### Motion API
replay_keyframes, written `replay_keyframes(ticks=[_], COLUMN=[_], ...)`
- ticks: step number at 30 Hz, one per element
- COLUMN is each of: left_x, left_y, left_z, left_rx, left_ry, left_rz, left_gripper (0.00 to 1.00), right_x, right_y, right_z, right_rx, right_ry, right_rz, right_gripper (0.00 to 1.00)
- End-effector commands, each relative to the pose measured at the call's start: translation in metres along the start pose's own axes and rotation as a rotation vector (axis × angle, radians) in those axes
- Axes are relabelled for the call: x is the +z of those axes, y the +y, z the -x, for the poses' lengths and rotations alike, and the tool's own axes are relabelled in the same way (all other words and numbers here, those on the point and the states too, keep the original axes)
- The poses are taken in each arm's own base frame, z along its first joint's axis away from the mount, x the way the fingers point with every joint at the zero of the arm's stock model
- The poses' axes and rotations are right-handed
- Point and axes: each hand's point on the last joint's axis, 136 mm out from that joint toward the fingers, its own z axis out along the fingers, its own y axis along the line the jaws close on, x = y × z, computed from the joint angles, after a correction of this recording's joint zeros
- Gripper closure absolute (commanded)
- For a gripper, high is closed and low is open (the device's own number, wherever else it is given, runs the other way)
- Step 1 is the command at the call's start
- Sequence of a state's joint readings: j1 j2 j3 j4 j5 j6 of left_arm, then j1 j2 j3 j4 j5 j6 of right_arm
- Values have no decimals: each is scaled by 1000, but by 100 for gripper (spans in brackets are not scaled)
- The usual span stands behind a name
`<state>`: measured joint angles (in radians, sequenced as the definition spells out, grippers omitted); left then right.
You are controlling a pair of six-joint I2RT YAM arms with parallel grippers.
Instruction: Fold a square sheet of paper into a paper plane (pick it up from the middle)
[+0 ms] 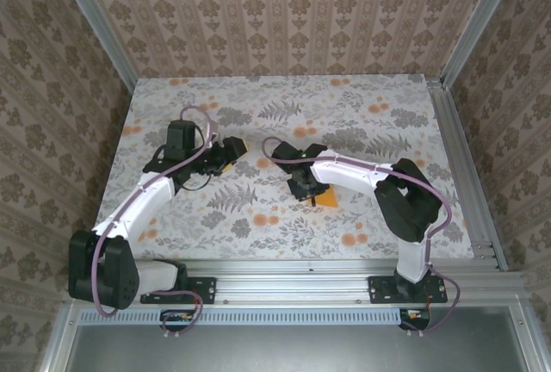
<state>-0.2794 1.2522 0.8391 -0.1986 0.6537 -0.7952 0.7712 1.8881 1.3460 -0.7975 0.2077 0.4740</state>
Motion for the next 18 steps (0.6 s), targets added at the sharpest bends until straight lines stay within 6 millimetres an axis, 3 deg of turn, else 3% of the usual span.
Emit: replay_keyframes(ticks=[1, 3, 7, 12, 18], left_x=[0, 2, 11, 36, 85], left_y=[6, 6, 2, -13, -38], left_z=[-17, -19, -25, -37, -56], left_rx=[-2, -8, 5, 69, 206], left_ry=[59, 62, 84, 140, 224], left_rz=[-12, -18, -21, -11, 14], left_gripper=[27, 27, 27, 29, 44], right_x=[-2, -7, -20, -38, -26], right_y=[34, 37, 25, -27, -68], right_z=[8, 12, 15, -1, -27], right_rx=[81, 108, 182, 262, 401], right_ry=[-11, -32, -60, -95, -76], right_rz=[220, 274, 379, 370, 432], right_gripper=[60, 53, 50, 49, 49])
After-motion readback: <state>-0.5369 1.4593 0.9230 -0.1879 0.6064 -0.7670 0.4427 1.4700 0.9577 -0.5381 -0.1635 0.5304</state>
